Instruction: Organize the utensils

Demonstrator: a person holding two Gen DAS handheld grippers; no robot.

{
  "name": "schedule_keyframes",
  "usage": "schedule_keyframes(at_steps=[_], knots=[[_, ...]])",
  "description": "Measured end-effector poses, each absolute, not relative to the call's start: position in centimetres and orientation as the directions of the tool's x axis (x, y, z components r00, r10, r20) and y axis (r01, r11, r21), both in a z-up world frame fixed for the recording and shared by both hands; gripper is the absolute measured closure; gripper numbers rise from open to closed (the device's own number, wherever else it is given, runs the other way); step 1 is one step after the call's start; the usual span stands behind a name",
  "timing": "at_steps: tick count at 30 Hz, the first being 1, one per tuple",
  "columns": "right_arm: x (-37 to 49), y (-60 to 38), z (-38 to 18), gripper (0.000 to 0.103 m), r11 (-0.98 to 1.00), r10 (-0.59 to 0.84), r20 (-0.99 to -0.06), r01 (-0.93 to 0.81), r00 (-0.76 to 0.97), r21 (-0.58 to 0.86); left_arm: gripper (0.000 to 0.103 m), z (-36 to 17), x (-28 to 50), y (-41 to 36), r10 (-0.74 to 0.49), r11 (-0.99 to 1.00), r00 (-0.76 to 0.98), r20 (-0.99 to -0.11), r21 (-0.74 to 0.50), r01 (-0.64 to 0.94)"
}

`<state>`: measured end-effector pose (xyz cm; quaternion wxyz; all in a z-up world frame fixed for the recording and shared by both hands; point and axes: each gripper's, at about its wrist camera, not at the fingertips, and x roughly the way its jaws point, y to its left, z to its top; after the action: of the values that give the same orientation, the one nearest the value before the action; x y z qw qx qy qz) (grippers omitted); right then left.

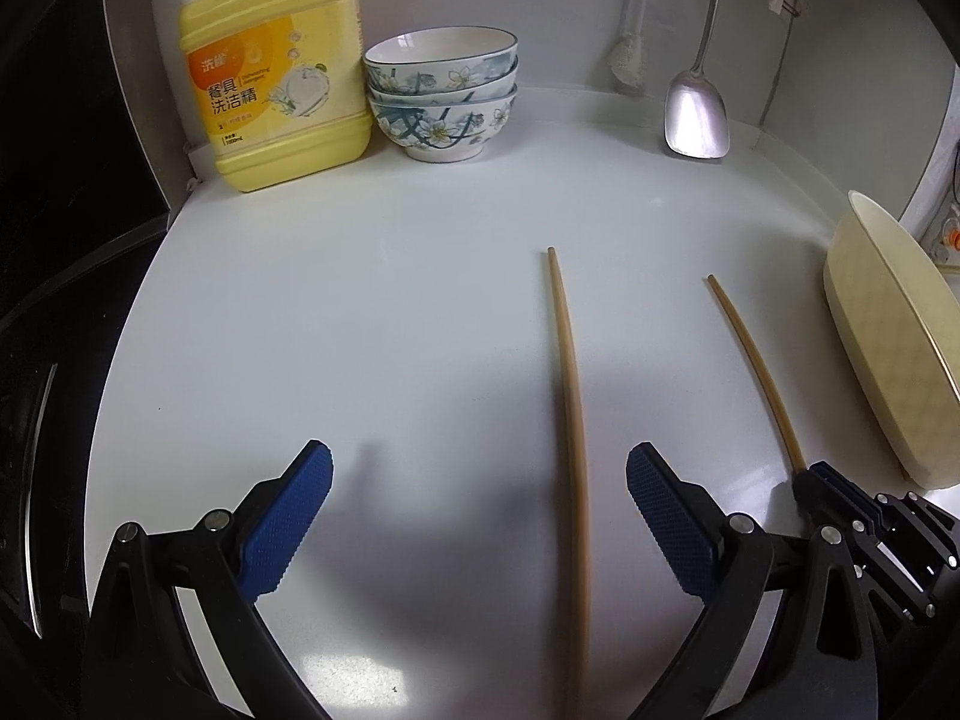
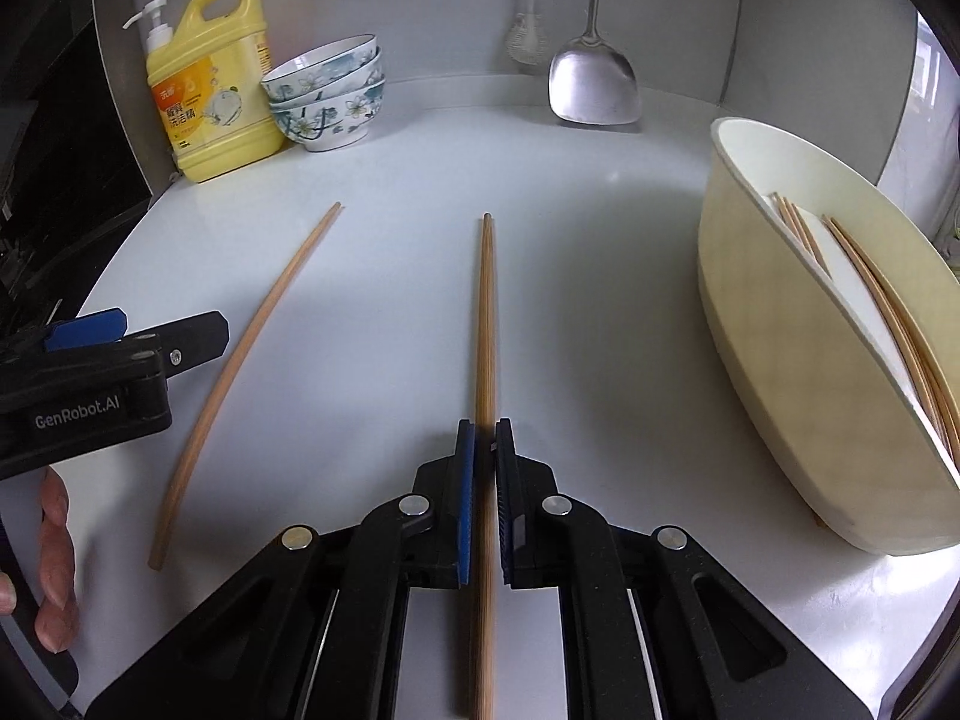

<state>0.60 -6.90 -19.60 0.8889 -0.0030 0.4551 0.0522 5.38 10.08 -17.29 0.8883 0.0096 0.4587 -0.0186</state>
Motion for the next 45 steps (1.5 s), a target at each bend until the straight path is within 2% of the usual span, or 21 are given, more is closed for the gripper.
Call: schedule_keyframes(at_steps=[3, 4, 5, 7, 18, 25, 28, 30, 31, 33, 34, 35, 36, 45], knots=[[0.6, -7.2, -19.4, 0.096, 0.994, 0.099, -0.806, -0.097, 0.584, 0.052, 0.006, -17.7, 5.7, 9.6, -0.015, 0.998, 0.575, -0.818, 0.021, 0.057], [0.4, -7.3, -19.2, 0.088, 0.994, 0.098, -0.801, -0.095, 0.59, 0.051, 0.006, -17.8, 5.7, 9.5, -0.013, 0.998, 0.574, -0.819, 0.025, 0.059], [0.3, -7.4, -19.0, 0.076, 0.994, 0.096, -0.796, -0.093, 0.597, 0.051, 0.006, -17.9, 5.8, 9.4, -0.01, 0.998, 0.575, -0.818, 0.029, 0.058], [0.3, -7.6, -18.9, 0.071, 0.995, 0.093, -0.794, -0.087, 0.601, 0.051, 0.006, -17.9, 5.8, 9.4, -0.009, 0.998, 0.58, -0.815, 0.03, 0.057], [0.4, -7.2, -19.5, 0.071, 0.995, 0.064, -0.806, -0.095, 0.589, 0.01, 0.006, -19.0, 6.4, 8.8, 0.019, 0.995, 0.556, -0.831, 0.072, 0.073], [0.1, -7.1, -19.5, 0.071, 0.994, 0.069, -0.804, -0.111, 0.591, 0.003, 0.007, -19.0, 5.6, 8.3, -0.013, 0.995, 0.564, -0.826, 0.043, 0.085], [0.1, -7.0, -19.5, 0.074, 0.993, 0.075, -0.803, -0.122, 0.592, 0.003, 0.016, -18.9, 5.1, 7.9, -0.038, 0.995, 0.568, -0.822, 0.022, 0.099], [0.1, -6.7, -19.5, 0.08, 0.991, 0.077, -0.804, -0.133, 0.59, -0.003, 0.036, -18.6, 4.7, 7.2, -0.058, 0.99, 0.575, -0.816, 0.026, 0.136], [0.0, -6.4, -19.4, 0.087, 0.99, 0.076, -0.803, -0.141, 0.59, -0.009, 0.042, -18.4, 4.6, 6.8, -0.069, 0.987, 0.574, -0.816, 0.026, 0.156], [0.0, -6.0, -19.4, 0.094, 0.988, 0.076, -0.802, -0.151, 0.592, -0.019, 0.071, -18.2, 4.4, 6.1, -0.087, 0.981, 0.573, -0.815, 0.029, 0.191], [-0.1, -5.9, -19.4, 0.096, 0.988, 0.073, -0.801, -0.151, 0.594, -0.022, 0.078, -18.2, 4.3, 5.8, -0.09, 0.979, 0.573, -0.815, 0.032, 0.199], [-0.1, -5.9, -19.4, 0.097, 0.988, 0.074, -0.801, -0.15, 0.594, -0.021, 0.092, -18.2, 4.2, 5.6, -0.087, 0.979, 0.574, -0.814, 0.039, 0.202], [-0.2, -5.9, -19.4, 0.097, 0.989, 0.077, -0.801, -0.149, 0.594, -0.015, 0.095, -18.2, 4.1, 5.6, -0.083, 0.978, 0.576, -0.814, 0.044, 0.204], [-0.7, -6.7, -18.6, 0.097, 0.993, 0.113, -0.808, -0.101, 0.578, 0.066, 0.096, -17.9, 3.3, 6.7, -0.099, 0.982, 0.543, -0.834, 0.005, 0.188]])
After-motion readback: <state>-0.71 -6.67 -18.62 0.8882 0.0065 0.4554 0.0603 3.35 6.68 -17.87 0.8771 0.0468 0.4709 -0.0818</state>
